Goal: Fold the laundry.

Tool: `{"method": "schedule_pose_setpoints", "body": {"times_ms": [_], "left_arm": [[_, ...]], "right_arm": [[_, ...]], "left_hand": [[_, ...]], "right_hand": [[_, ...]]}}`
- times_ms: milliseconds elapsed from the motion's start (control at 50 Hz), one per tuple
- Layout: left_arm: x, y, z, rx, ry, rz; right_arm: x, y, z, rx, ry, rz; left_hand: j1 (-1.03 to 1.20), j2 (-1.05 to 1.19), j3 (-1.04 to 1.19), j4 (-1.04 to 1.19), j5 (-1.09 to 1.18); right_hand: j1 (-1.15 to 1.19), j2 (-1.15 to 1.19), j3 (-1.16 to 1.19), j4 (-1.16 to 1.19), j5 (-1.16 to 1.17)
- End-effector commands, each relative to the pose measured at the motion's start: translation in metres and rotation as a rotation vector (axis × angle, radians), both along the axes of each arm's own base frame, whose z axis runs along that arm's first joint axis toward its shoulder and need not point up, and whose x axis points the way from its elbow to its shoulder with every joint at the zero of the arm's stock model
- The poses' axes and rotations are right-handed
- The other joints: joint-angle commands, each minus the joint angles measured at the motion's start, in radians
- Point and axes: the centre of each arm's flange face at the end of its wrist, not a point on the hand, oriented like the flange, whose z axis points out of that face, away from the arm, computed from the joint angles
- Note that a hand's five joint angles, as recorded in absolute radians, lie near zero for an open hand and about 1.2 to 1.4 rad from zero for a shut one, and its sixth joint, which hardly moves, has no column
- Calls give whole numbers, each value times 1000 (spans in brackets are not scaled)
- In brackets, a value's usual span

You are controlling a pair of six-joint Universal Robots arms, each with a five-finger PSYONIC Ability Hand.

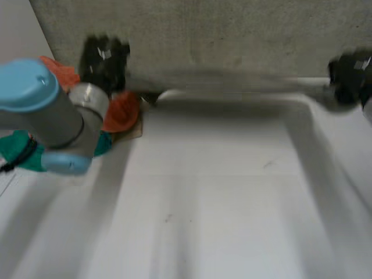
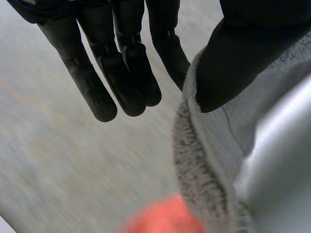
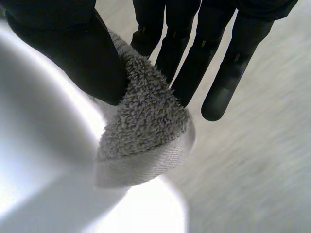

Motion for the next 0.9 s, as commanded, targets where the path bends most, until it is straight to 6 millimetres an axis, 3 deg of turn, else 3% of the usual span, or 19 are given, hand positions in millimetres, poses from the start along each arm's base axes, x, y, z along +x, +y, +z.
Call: {"method": "schedule_pose_setpoints", "body": {"times_ms": [20, 60, 100, 120, 160, 180, 300, 420, 520, 700, 820, 900], "left_arm": [[11, 50, -63, 243, -116, -34], [13, 59, -69, 266, -130, -39], [17, 67, -72, 282, -138, -40], [17, 70, -72, 284, -139, -42], [19, 74, -70, 282, -138, -45], [19, 75, -68, 279, -137, -48], [19, 78, -59, 258, -127, -63], [21, 80, -56, 253, -125, -63], [22, 82, -58, 260, -128, -63], [22, 82, -58, 261, -128, -60], [23, 80, -58, 258, -128, -57], [24, 78, -57, 256, -126, -53]], "right_arm": [[-14, 43, -71, 299, 242, 37], [-15, 48, -77, 313, 278, 45], [-16, 49, -79, 314, 302, 50], [-17, 49, -79, 312, 302, 48], [-20, 45, -75, 301, 298, 31], [-20, 44, -74, 298, 294, 28], [-21, 29, -45, 280, 164, -19], [-22, 27, -21, 425, 31, -37], [-20, 21, -52, 631, 37, -36], [-22, 25, -81, 745, 106, -50], [-26, 26, -83, 751, 121, -76], [-27, 25, -73, 719, 117, -77]], "left_hand": [[223, 198, 202, 194, 248], [223, 198, 202, 194, 248], [223, 198, 202, 194, 248], [223, 198, 202, 194, 248], [223, 198, 202, 194, 248], [223, 198, 202, 194, 248], [223, 198, 202, 194, 248], [223, 198, 202, 194, 248], [223, 198, 202, 194, 248], [223, 198, 202, 194, 248], [223, 198, 202, 194, 248], [223, 198, 202, 194, 248]], "right_hand": [[269, 218, 204, 198, 228], [269, 218, 204, 198, 228], [83, 32, 19, 12, 43], [-101, -152, -166, -172, -142], [-719, -770, -783, -790, -759], [-780, -832, -845, -852, -821], [-778, -829, -843, -849, -819], [-699, -750, -764, -770, -740], [-631, -683, -696, -702, -672], [-625, -677, -690, -697, -666], [-625, -677, -690, -697, -666], [-620, -671, -684, -691, -660]]}}
